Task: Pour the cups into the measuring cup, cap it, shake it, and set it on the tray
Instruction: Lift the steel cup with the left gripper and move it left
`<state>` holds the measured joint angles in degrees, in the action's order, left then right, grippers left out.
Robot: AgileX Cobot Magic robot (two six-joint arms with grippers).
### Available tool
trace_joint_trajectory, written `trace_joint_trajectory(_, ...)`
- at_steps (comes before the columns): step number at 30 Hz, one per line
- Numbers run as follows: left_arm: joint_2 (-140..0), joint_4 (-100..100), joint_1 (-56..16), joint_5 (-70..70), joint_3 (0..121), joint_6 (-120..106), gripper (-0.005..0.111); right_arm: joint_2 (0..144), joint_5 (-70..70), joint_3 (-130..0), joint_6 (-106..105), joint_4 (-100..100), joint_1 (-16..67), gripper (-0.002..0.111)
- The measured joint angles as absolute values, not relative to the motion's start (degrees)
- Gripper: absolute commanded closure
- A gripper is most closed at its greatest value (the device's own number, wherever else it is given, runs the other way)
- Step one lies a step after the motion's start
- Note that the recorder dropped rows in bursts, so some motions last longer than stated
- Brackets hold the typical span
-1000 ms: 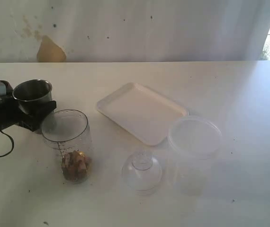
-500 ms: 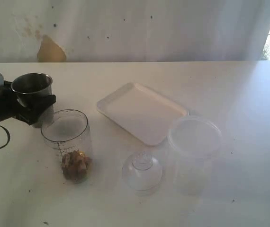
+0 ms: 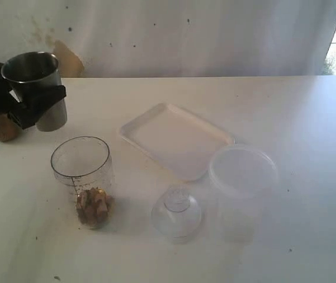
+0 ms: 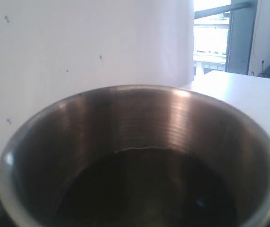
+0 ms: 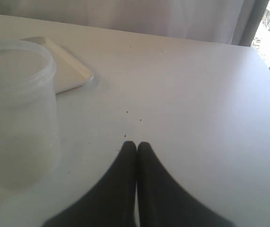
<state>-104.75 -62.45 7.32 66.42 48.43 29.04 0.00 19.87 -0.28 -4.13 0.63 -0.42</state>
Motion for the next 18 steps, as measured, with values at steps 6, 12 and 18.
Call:
trace_joint_trajectory(6,-99.1,-66.9,7.3,66.4,48.4,33.4,0.107,0.0,19.9,-0.3,-4.1,0.6,-0.4,0.108)
trace_joint_trajectory(12,-94.4,-69.0,7.3,67.0,45.7,36.4,0.107,0.0,19.9,-0.3,-4.1,0.6,-0.4,0.108)
trace_joint_trajectory(18,-92.4,-69.7,7.3,67.3,40.7,33.1,0.107,0.0,19.9,-0.3,-4.1,0.6,-0.4,0.108)
